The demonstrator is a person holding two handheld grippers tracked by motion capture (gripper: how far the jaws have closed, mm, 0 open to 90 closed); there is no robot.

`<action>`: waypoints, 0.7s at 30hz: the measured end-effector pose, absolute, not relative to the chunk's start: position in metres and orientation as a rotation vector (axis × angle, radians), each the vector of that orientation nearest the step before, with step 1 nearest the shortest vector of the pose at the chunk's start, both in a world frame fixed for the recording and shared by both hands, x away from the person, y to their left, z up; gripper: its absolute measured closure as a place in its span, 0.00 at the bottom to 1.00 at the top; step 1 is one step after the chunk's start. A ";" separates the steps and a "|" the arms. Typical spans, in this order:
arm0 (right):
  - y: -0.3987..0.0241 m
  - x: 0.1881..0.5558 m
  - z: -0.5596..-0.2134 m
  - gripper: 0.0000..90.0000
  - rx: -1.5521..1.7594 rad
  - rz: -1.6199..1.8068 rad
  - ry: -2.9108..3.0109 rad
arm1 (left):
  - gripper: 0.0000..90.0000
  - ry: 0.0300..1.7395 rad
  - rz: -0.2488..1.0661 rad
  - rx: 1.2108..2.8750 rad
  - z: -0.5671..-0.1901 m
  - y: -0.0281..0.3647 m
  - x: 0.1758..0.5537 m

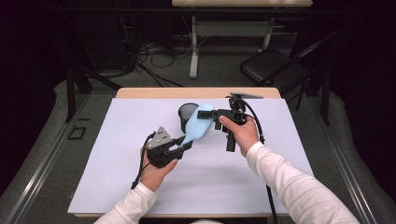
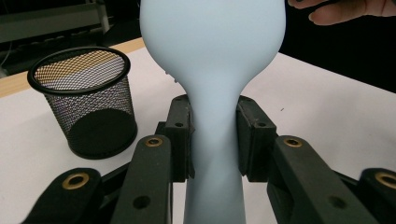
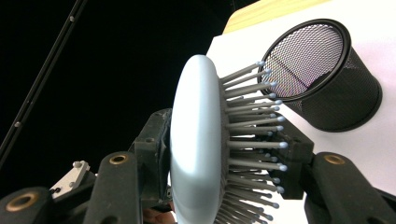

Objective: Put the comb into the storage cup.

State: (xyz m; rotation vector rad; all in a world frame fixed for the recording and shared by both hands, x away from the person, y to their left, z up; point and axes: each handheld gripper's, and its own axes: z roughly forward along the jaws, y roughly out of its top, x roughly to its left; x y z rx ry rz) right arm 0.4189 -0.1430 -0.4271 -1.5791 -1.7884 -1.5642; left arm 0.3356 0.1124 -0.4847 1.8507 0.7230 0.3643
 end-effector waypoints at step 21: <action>-0.146 0.421 -0.429 0.55 -1.586 -1.530 -1.723 | 0.76 0.726 0.363 1.842 -0.485 0.113 0.336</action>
